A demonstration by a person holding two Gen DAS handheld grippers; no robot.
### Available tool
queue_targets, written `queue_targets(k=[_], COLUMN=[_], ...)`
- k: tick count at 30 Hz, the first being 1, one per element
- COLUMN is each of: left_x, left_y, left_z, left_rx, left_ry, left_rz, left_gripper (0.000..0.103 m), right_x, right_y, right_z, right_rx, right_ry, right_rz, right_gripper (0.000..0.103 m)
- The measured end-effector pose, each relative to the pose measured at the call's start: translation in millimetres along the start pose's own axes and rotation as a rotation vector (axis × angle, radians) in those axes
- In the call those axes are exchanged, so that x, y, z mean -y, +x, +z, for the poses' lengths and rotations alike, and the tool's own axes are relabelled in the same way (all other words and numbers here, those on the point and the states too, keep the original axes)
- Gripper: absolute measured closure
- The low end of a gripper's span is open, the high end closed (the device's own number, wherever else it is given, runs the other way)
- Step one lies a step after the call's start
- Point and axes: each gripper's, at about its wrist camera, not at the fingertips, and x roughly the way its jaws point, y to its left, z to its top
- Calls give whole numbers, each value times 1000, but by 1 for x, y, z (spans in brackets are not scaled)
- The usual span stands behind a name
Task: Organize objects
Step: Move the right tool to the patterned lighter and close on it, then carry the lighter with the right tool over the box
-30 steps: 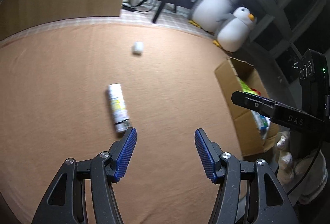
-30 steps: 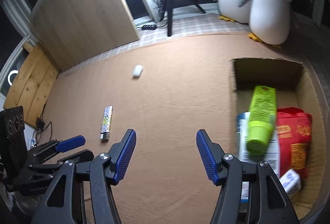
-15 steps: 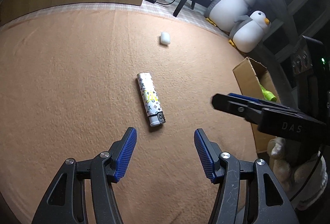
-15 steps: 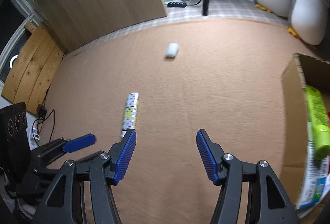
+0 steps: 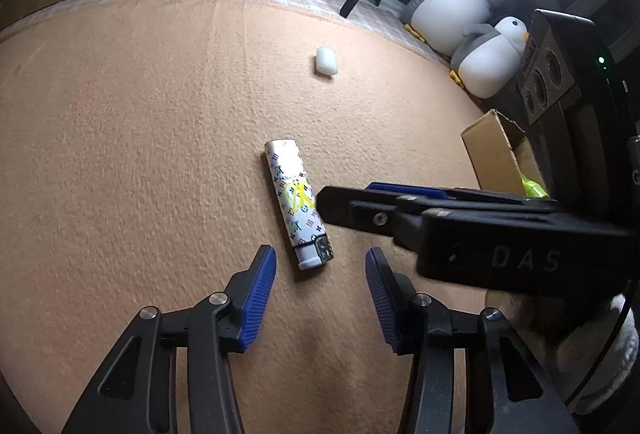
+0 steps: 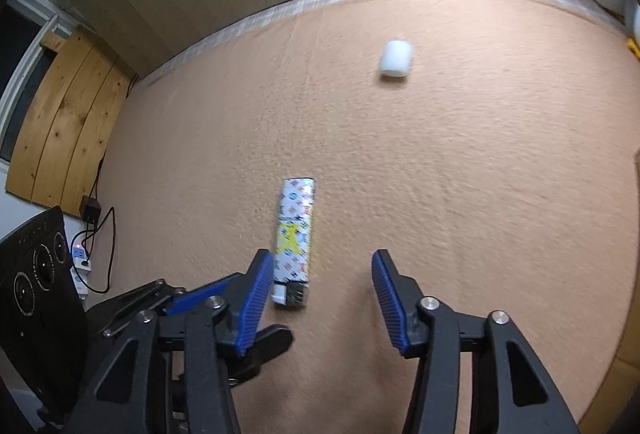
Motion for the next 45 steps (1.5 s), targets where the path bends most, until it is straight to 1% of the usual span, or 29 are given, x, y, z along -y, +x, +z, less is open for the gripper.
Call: queue_targets(k=[4,8,12,16,20,22,23,24,29,36,45], left_x=[-4,-6,-7,-7,-7,-7,-7,-7,-6,1,23], left_y=[2,2,5,10,12,13,13,14,14,8,3], left_z=[3,5,6,7,7,7,7,7,7,9,14], left_rx=[-1,-1,-5,-13,-15,-15,-16,-16,-12,6,26], left_ry=[0,-4,-8,-11,-11,-14,-14,-14,-14,-15,22], left_rz=[3,5,5,1,-6,-8,-8,-7,0,-12,-18], left_gripper=[54,58,59,63,68,71,73,73,77,77,77], right_x=[-7,-10,-14,-16,-15,-14,-13,-12,-6,4,19], right_y=[10,16,19,24,28,29,31,32,33,29,9], right_z=[5,8,10,12,12,11,11,10,9,6,2], right_rx=[-26,-42,-50,-57,-66,-69,-80,-83,-75,-57,-18], right_ry=[-15,-14,-25,-34,-41,-43,-42,-41,-27,-13,8], right_rz=[3,15,7,0,-3,0,9,9,12,20,30], right_gripper=[59,60,61,62,67,71,77,80,81,81,82])
